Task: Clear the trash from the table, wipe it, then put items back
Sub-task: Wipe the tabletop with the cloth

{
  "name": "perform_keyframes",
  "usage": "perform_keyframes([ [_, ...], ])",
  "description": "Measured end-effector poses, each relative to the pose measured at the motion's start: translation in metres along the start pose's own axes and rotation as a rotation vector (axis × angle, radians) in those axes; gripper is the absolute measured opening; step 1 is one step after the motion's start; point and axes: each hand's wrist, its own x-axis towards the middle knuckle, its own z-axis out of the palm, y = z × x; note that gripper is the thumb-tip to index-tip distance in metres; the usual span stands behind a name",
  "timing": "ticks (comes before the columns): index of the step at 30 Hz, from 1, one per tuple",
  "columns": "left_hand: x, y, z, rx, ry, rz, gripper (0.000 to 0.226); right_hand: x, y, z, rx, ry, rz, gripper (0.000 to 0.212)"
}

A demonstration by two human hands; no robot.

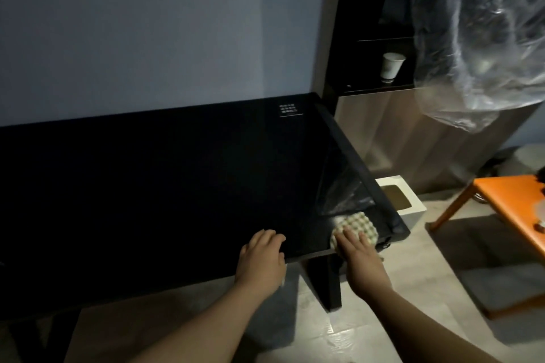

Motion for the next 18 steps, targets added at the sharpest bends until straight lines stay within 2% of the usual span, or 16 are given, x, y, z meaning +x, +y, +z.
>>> perform_keyframes([
  [6,0.044,0.064,0.024,-0.043,-0.038,0.079,0.040,0.017,0.091,-0.035,0.079,0.045,0.111,0.068],
  [9,0.072,0.106,0.038,-0.057,-0.034,0.086,0.040,0.024,0.133,-0.043,0.341,0.015,0.204,0.060],
  [12,0.100,0.147,0.050,-0.077,-0.024,0.070,0.039,0.036,0.181,-0.061,0.511,0.068,0.300,0.065],
  [16,0.136,0.198,0.058,-0.092,0.021,0.033,0.038,0.070,0.216,-0.107,0.653,0.101,0.224,0.033],
  [18,0.152,0.224,0.056,-0.147,0.056,0.030,0.038,0.094,0.222,-0.124,0.705,0.134,0.196,0.025],
])
